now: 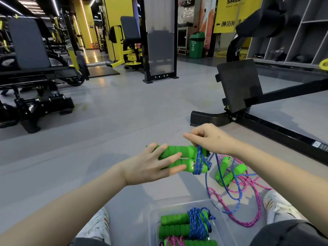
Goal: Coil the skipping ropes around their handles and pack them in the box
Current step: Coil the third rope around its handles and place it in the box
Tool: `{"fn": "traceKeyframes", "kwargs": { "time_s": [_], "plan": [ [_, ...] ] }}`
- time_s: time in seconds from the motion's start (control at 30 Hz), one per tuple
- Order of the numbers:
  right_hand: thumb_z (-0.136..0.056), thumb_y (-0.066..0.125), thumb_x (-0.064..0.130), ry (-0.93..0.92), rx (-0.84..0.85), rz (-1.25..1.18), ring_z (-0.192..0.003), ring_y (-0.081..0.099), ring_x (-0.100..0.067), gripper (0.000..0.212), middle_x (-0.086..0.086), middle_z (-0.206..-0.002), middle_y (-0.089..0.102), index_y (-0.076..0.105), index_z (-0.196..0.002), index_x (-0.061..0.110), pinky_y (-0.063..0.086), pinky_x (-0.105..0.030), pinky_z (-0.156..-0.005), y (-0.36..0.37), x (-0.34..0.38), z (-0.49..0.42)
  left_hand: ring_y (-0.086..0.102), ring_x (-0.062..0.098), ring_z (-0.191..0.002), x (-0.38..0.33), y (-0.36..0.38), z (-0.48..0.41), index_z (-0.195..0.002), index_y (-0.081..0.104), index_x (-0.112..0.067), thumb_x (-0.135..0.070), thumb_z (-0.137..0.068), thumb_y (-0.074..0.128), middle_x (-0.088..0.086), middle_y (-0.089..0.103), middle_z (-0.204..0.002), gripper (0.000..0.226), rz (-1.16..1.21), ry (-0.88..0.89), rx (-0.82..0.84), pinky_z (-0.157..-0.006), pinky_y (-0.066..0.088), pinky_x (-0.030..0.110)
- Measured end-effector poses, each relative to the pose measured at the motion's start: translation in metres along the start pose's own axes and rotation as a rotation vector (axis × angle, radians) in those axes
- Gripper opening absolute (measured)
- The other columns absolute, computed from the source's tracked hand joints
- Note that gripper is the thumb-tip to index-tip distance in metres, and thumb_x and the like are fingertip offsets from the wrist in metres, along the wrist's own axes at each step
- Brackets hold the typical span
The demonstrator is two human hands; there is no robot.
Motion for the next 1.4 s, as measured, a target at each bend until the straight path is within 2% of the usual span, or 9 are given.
{"fn": "traceKeyframes", "kwargs": {
  "time_s": [0.17, 0.3, 0.43, 0.6, 0.73, 0.93, 1.13, 1.23, 1.4],
  "plan": [
    [-0.097, 0.045, 0.032, 0.094, -0.032, -0.374, -0.041, 0.034, -0.009, 0.048, -0.008, -0.050, 0.040, 0.050, -0.055, 0.010, 0.029, -0.018, -0.044, -0.008, -0.023, -0.005, 0.057, 0.037, -0.095, -0.014, -0.020, -0.022, -0.137, 0.042, -0.020, -0.013, -0.098, 0.046, 0.011, 0.044, -0.131, 0.040, 0.057, 0.007, -0.092, -0.073, 0.047, 0.041],
    [-0.088, 0.046, 0.045, 0.260, 0.148, -0.887, -0.033, 0.035, -0.015, 0.049, -0.005, -0.042, 0.041, 0.054, -0.053, 0.011, 0.032, -0.019, -0.039, 0.011, -0.045, -0.002, 0.051, 0.037, -0.102, -0.018, -0.037, -0.039, -0.137, 0.042, -0.023, -0.014, -0.096, 0.051, 0.010, 0.042, -0.132, 0.042, 0.096, -0.039, -0.196, -0.079, 0.047, 0.041],
    [-0.087, 0.051, 0.032, 0.410, 0.134, -1.199, -0.036, 0.047, -0.016, 0.024, -0.007, -0.049, 0.053, 0.054, -0.076, 0.011, 0.046, -0.022, -0.049, 0.044, -0.069, 0.020, 0.048, 0.036, -0.105, 0.015, -0.034, -0.038, -0.135, 0.042, -0.024, -0.014, -0.100, 0.041, 0.009, 0.041, -0.132, 0.036, 0.044, -0.205, -0.220, -0.080, 0.045, 0.041],
    [-0.100, 0.024, 0.025, 0.404, 0.207, -0.971, -0.037, 0.025, -0.013, 0.035, -0.005, -0.048, 0.038, 0.052, -0.087, 0.006, 0.041, -0.028, -0.053, 0.058, -0.041, 0.028, 0.055, 0.040, -0.095, 0.050, -0.010, -0.012, -0.136, 0.040, -0.020, -0.004, -0.099, 0.026, 0.015, 0.041, -0.129, 0.042, -0.092, -0.313, -0.054, -0.071, 0.043, 0.041],
    [-0.099, 0.035, 0.021, 0.392, 0.307, -0.720, -0.034, 0.041, -0.018, 0.024, -0.008, -0.047, 0.042, 0.052, -0.099, 0.004, 0.053, -0.032, -0.058, 0.053, -0.031, 0.034, 0.059, 0.039, -0.086, 0.053, 0.003, -0.002, -0.134, 0.042, -0.016, 0.001, -0.095, 0.016, 0.017, 0.042, -0.126, 0.050, -0.165, -0.325, 0.051, -0.064, 0.045, 0.038],
    [-0.091, 0.055, 0.007, 0.331, 0.482, -0.419, -0.035, 0.051, -0.017, 0.008, -0.004, -0.042, 0.041, 0.055, -0.084, 0.012, 0.052, -0.023, -0.059, 0.030, -0.018, 0.042, 0.056, 0.035, -0.076, 0.060, 0.017, 0.003, -0.125, 0.055, -0.012, 0.006, -0.090, 0.023, 0.018, 0.056, -0.118, 0.051, -0.210, -0.326, 0.149, -0.058, 0.042, 0.035],
    [-0.081, 0.054, 0.003, 0.100, 0.109, 0.087, -0.048, 0.043, -0.010, 0.025, -0.002, -0.060, 0.052, 0.069, -0.079, 0.023, 0.041, -0.022, -0.052, -0.025, -0.007, 0.016, 0.056, 0.033, -0.074, 0.043, 0.029, 0.005, -0.126, 0.054, -0.013, -0.001, -0.079, 0.041, 0.015, 0.058, -0.112, 0.050, -0.139, -0.218, 0.272, -0.055, 0.041, 0.033],
    [-0.078, 0.055, 0.000, -0.001, -0.115, 0.117, -0.064, 0.052, -0.018, 0.030, -0.009, -0.074, 0.063, 0.073, -0.079, 0.024, 0.041, -0.032, -0.065, -0.043, -0.005, 0.014, 0.058, 0.039, -0.086, 0.027, 0.032, 0.007, -0.136, 0.043, -0.016, -0.007, -0.088, 0.035, 0.016, 0.044, -0.127, 0.049, -0.095, -0.093, 0.234, -0.061, 0.047, 0.039],
    [-0.081, 0.060, 0.000, -0.112, -0.172, 0.158, -0.066, 0.047, -0.006, 0.027, -0.008, -0.077, 0.056, 0.076, -0.092, 0.020, 0.032, -0.014, -0.062, -0.042, -0.013, 0.010, 0.059, 0.039, -0.095, 0.001, 0.013, -0.008, -0.138, 0.041, -0.021, -0.009, -0.100, 0.032, 0.010, 0.044, -0.130, 0.040, -0.019, 0.000, 0.079, -0.073, 0.049, 0.041]
  ]
}}
Point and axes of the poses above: each hand's wrist, its own z-axis away from the middle knuckle, its own y-axis out of the palm, x = y × z, the point moved 9 cm from there along -z, towards the middle knuckle
